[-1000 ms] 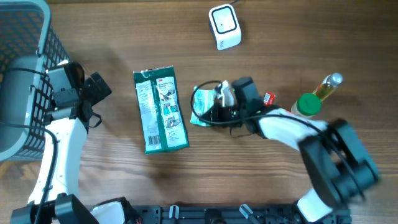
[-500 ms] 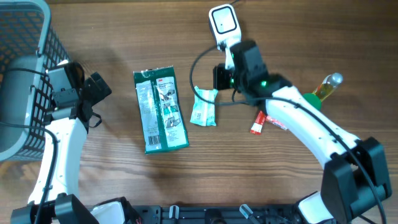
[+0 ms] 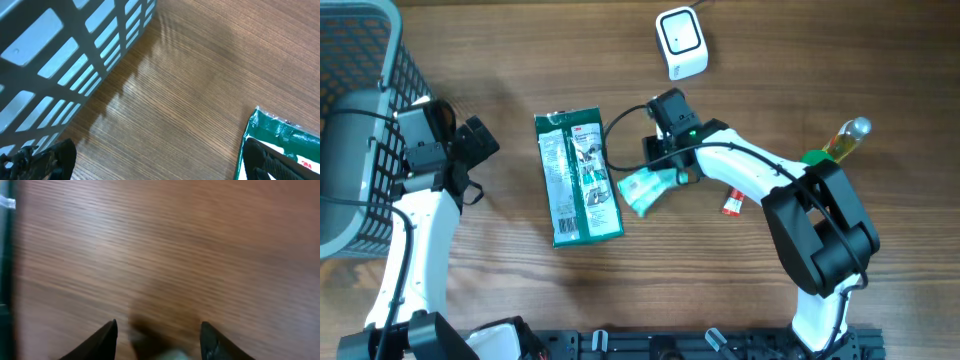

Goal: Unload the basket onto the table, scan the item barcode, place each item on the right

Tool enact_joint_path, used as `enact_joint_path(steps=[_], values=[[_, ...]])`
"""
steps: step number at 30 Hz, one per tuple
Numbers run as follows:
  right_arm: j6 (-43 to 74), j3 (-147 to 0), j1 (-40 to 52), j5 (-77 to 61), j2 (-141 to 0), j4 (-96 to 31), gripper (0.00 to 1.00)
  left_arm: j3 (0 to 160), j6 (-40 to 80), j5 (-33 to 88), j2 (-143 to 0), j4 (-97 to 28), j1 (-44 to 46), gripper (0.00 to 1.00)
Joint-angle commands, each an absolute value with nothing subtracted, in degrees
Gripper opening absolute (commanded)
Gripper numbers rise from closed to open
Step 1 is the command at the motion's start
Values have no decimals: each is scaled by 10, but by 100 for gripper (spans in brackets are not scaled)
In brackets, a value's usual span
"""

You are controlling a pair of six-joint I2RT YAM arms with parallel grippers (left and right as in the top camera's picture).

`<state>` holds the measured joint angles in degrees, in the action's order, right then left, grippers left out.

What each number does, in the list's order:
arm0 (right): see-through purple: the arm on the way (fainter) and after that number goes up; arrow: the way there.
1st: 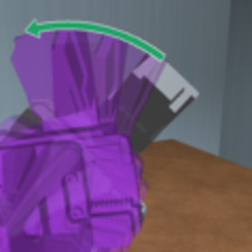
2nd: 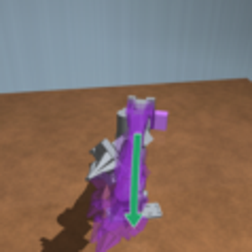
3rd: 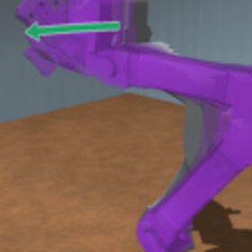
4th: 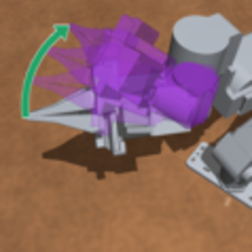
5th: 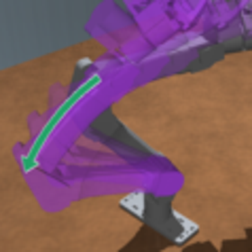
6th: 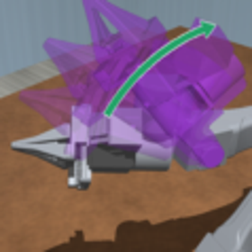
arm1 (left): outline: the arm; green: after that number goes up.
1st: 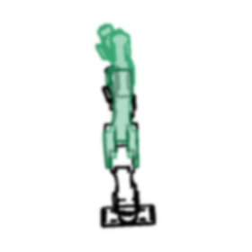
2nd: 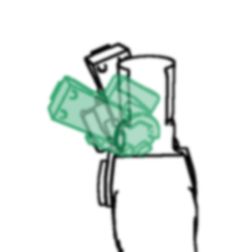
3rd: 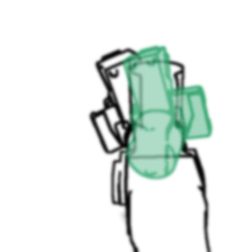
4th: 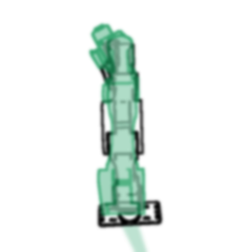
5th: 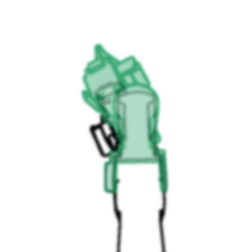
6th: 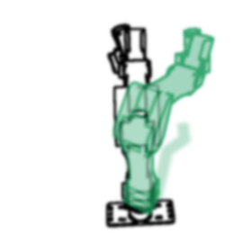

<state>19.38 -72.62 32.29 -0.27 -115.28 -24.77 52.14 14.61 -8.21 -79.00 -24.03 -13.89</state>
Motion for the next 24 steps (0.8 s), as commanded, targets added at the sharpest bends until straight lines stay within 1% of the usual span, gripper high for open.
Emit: enact_joint_path(steps=[1, 2, 4, 6, 7, 8, 10, 11, 12, 13, 14, 17, 18, 19, 20, 24], values=[[263, -727, 321, 65, -1134, -337, 60, 527, 139, -79, -784, -239, -140, 100], [274, -727, 320, 64, -1117, -358, 63, 527, 139, -79, -784, -239, -140, 100], [274, -733, 316, 64, -1085, -374, 66, 527, 139, -79, -784, -239, -140, 100], [274, -744, 293, 13, -1027, -405, 70, 527, 139, -79, -784, -239, -140, 100], [270, -744, 275, -32, -1002, -420, 77, 527, 139, -79, -784, -239, -140, 100], [269, -744, 251, -71, -985, -443, 79, 527, 139, -79, -784, -239, -140, 100], [207, -738, 191, -205, -982, -494, 82, 527, 139, -79, -784, -239, -140, 100], [189, -724, 178, -249, -983, -492, 83, 527, 139, -79, -784, -239, -140, 100], [178, -703, 167, -277, -983, -484, 87, 527, 139, -79, -784, -239, -140, 100], [180, -670, 166, -277, -983, -462, 87, 527, 139, -79, -784, -239, -140, 100], [180, -655, 167, -280, -983, -449, 87, 527, 139, -79, -784, -239, -140, 100], [194, -584, 169, -294, -983, -359, 87, 527, 139, -79, -784, -239, -140, 100], [206, -562, 169, -303, -983, -325, 84, 527, 139, -79, -784, -239, -140, 100], [215, -545, 169, -313, -983, -297, 84, 527, 139, -79, -784, -239, -140, 100], [216, -515, 169, -343, -984, -246, 79, 527, 139, -79, -784, -239, -140, 100], [232, -477, 169, -361, -984, -173, 70, 527, 139, -79, -784, -239, -140, 100]])
